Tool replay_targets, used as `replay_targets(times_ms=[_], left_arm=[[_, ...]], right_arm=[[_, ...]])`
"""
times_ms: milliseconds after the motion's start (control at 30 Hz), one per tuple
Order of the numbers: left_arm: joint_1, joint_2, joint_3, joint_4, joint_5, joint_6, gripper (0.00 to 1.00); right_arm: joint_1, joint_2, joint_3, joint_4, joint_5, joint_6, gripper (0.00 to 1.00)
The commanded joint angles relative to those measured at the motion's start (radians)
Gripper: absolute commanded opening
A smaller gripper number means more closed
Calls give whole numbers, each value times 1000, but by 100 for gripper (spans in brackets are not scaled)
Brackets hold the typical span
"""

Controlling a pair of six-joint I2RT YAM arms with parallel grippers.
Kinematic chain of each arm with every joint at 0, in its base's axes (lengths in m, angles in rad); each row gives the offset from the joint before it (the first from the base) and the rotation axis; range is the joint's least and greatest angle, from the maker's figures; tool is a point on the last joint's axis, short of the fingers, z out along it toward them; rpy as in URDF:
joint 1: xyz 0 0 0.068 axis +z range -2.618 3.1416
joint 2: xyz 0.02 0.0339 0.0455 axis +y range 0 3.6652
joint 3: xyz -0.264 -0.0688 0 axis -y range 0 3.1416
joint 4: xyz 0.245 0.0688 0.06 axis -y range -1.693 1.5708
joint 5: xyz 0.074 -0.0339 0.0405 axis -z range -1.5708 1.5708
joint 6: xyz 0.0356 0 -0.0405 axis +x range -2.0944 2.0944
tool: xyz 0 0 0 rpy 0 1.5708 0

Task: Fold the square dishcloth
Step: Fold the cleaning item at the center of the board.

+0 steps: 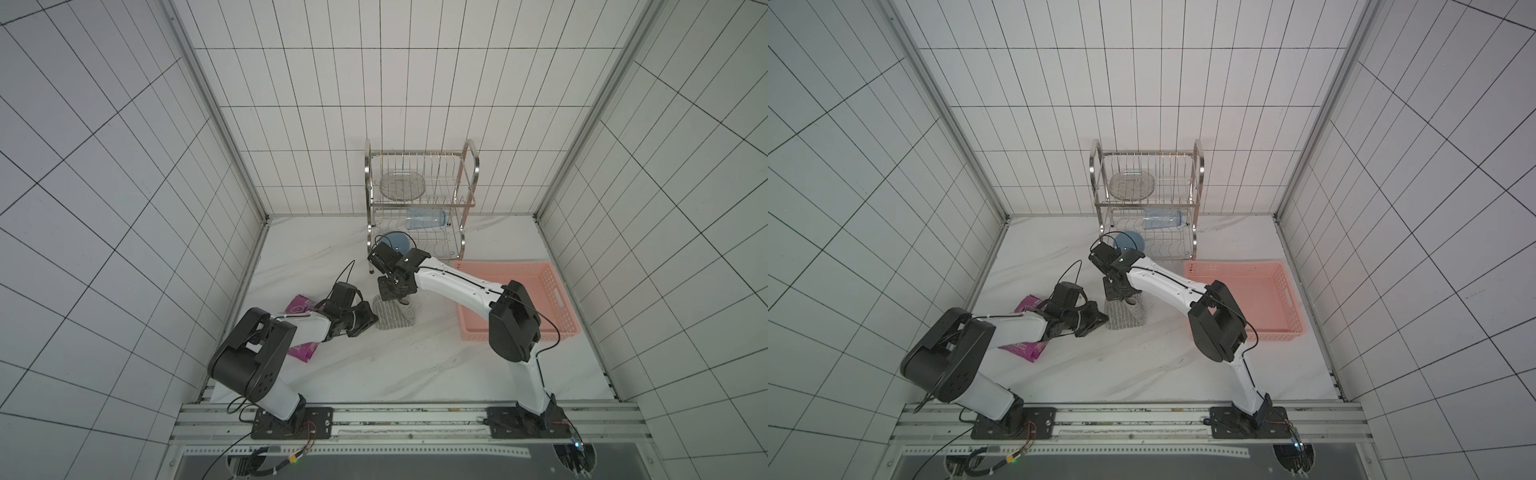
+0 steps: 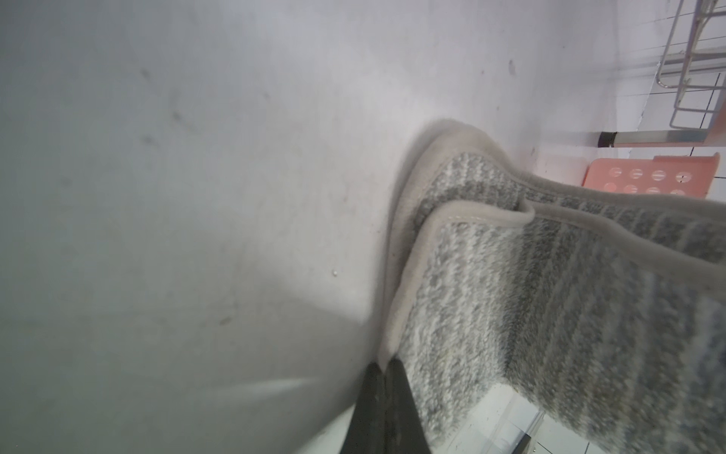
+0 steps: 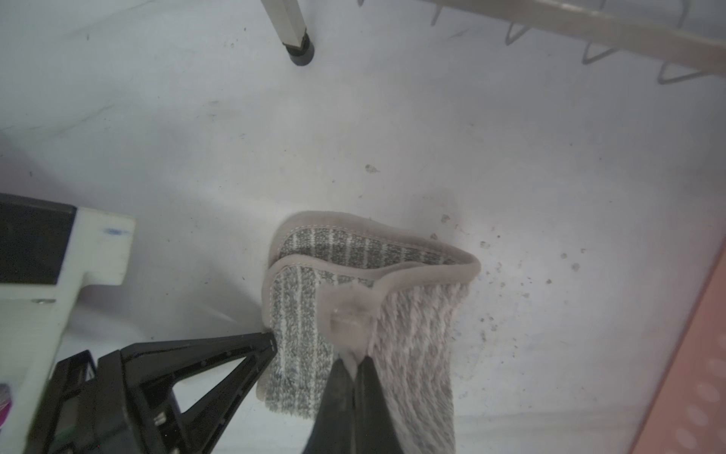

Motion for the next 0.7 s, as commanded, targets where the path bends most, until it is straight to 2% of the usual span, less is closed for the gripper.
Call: replay_targets(times_ms=[0,133,267,367,433,600,667], left_arm=[[-10,38,-22,44,-68,78,0],[-27,67,-31,99,-97,99,0],[-30,66,-63,148,-122,70,0],[-28,59,-69,145,-132,64,0],[-28,55,-65,130,-138,62,0],[-27,43,-65,105,-151,43,0],[-27,35,-67,94,-151,31,0]], right_arm=[[9,48,50,-8,-86,30,0],[14,84,86,-1,-143,42,2],[20,100,97,-9,-138,40,26],[22,78,87,-18,-121,27,39],[22,41,75,-22,-96,10,44],[22,-67,28,-25,-51,-19,49],[22,-107,-16,-25,-40,-27,42]])
